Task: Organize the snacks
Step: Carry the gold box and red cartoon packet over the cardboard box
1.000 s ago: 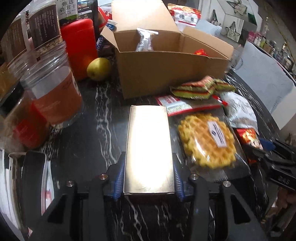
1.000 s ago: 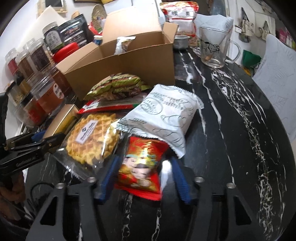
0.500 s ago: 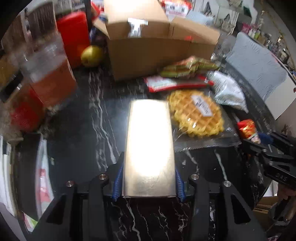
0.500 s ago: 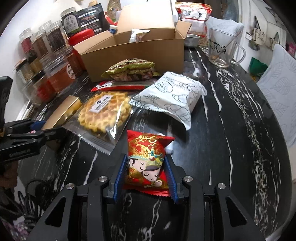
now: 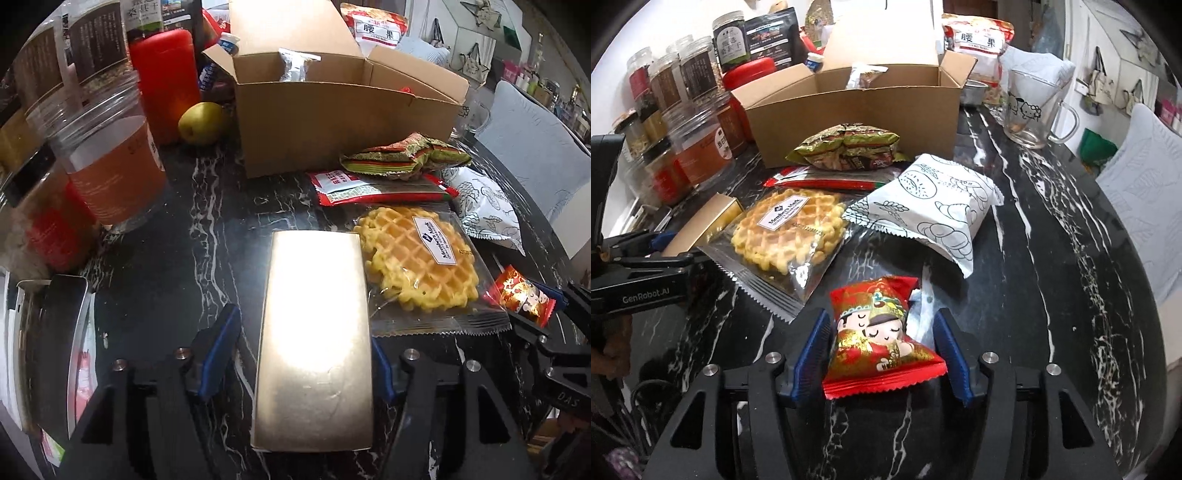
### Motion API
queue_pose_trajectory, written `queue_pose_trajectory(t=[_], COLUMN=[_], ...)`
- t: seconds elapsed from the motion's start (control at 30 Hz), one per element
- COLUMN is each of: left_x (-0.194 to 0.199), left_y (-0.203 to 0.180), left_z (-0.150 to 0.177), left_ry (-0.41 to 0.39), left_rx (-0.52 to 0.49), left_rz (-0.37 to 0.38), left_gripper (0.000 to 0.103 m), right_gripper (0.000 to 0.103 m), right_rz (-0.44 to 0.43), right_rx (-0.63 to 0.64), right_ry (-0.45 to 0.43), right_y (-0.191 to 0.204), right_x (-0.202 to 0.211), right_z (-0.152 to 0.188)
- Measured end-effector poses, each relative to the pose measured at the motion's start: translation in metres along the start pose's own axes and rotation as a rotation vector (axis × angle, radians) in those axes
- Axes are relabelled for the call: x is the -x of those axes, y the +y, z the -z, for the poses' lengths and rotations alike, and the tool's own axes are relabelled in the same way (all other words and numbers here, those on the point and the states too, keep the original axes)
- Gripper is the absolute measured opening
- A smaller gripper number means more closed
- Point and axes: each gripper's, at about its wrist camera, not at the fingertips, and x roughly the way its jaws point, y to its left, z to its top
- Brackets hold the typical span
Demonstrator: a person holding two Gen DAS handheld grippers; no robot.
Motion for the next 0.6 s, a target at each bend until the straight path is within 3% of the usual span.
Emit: queue_pose_trajectory(t=[0.13, 0.27, 0.6], left_x=[0.005, 0.010, 0.027], left_y=[-0.002, -0.009, -0.005], left_z=[0.002, 0.008, 0.021], left_ry=[-0.004, -0.023, -0.009], left_rx=[-0.005, -0.046, -0.025], left_rz=[-0.005, -0.029, 0.064], left_gripper=[0.045, 0.044, 0.044], right_gripper=[0.049, 0.044, 0.043], right_rz=[0.039, 0.030, -0.028], right_rx=[0.053, 0.049, -0.036], right_ry=[-0.009, -0.009, -0.027], right_y=[0.007, 0.008, -0.001], right_x=[-0.001, -0.001, 0.008], right_z=[0.001, 0.002, 0.007])
